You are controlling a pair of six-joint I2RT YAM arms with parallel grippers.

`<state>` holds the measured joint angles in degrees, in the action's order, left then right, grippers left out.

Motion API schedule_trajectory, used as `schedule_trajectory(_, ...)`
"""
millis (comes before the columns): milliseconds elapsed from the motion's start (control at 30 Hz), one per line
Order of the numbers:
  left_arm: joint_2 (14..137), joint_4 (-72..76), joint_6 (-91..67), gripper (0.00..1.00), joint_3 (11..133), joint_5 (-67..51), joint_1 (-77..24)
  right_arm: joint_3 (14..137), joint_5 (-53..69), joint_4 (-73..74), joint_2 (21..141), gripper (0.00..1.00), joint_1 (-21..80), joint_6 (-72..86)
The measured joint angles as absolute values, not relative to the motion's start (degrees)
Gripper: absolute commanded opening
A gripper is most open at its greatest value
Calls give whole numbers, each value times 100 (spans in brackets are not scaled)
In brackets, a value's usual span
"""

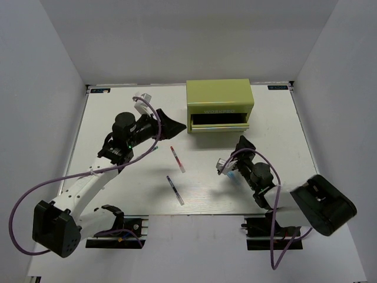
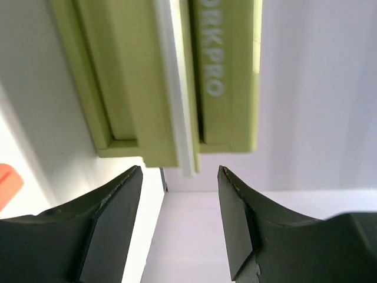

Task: Sort the stationery into containers
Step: Grab a piece of stationery with the right arm

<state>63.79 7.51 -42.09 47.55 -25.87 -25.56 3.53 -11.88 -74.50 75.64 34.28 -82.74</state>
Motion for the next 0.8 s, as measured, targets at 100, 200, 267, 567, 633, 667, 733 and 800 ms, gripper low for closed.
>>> schedule_trajectory(100,6222,143,-4222,98,4751,-2250,-2556,255,-1358,-7332,7015,58,3472,-8101)
schedule_trajectory(200,6152,-421,-4230,98,4751,-1981,-2556,572,-1656,-6652,5841,56,3487,-7400)
schedule_trajectory(267,6123,-729,-4237,98,4751,-1835,-2556,1498,-1601,-4698,4982,52,3435,-6554)
schedule_trajectory(567,5972,-1520,-4248,98,4766,-1555,-2567,4073,-217,508,3957,35,3411,-3301)
schedule_trajectory(633,5948,-1592,-4248,98,4766,-1540,-2578,4115,-10,1337,4265,39,3409,-2902)
schedule_trajectory(667,5937,-1636,-4248,98,4766,-1538,-2585,4101,97,1678,4414,41,3409,-2770)
schedule_trajectory(733,5913,-1695,-4248,98,4766,-1538,-2600,4001,353,2307,4593,44,3382,-2552)
schedule_trajectory(800,5878,-1741,-4248,98,4766,-1527,-2600,3955,537,2703,4635,52,3374,-2408)
